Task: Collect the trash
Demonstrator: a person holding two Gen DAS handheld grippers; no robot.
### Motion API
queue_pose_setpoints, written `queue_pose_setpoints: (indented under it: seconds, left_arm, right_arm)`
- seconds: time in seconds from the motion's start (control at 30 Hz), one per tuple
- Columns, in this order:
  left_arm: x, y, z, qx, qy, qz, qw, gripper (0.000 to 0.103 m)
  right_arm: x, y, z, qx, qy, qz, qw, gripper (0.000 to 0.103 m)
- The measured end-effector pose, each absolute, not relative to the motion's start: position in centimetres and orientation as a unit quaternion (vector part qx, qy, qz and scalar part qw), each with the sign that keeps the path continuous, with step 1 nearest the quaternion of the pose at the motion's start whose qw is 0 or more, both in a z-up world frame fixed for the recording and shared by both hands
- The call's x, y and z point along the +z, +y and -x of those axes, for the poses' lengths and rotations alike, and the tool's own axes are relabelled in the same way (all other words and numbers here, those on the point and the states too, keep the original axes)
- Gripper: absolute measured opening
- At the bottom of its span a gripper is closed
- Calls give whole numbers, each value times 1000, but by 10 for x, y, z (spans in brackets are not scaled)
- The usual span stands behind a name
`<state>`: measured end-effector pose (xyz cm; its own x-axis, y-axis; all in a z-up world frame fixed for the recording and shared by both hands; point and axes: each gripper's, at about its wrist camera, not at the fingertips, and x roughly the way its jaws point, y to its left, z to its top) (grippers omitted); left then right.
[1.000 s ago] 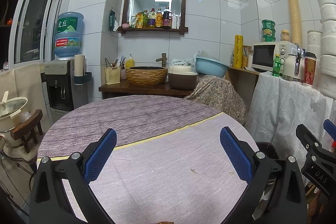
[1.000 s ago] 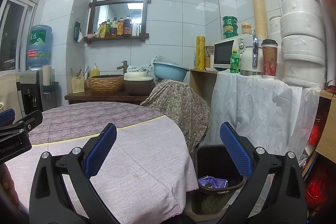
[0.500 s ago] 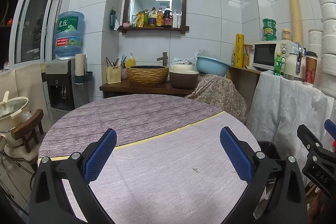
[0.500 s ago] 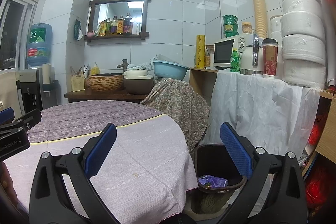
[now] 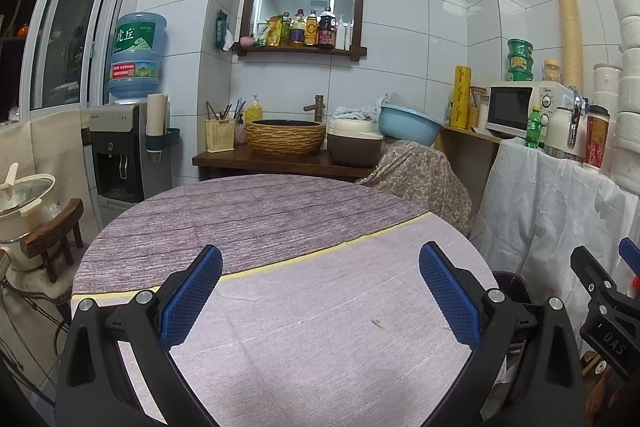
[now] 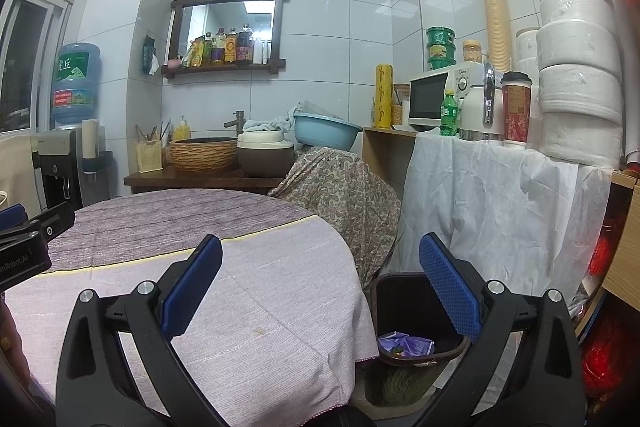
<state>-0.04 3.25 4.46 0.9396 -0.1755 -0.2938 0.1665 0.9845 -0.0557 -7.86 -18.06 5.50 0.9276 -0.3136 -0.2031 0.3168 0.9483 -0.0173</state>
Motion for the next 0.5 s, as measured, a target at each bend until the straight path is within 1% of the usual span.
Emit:
queue_pose_setpoints:
  seconds: [0.5]
  left_arm:
    - [45,32,-2,-84,155,11,984,98]
  right_arm:
    - [53,-180,76,-155,109,-6,982,97]
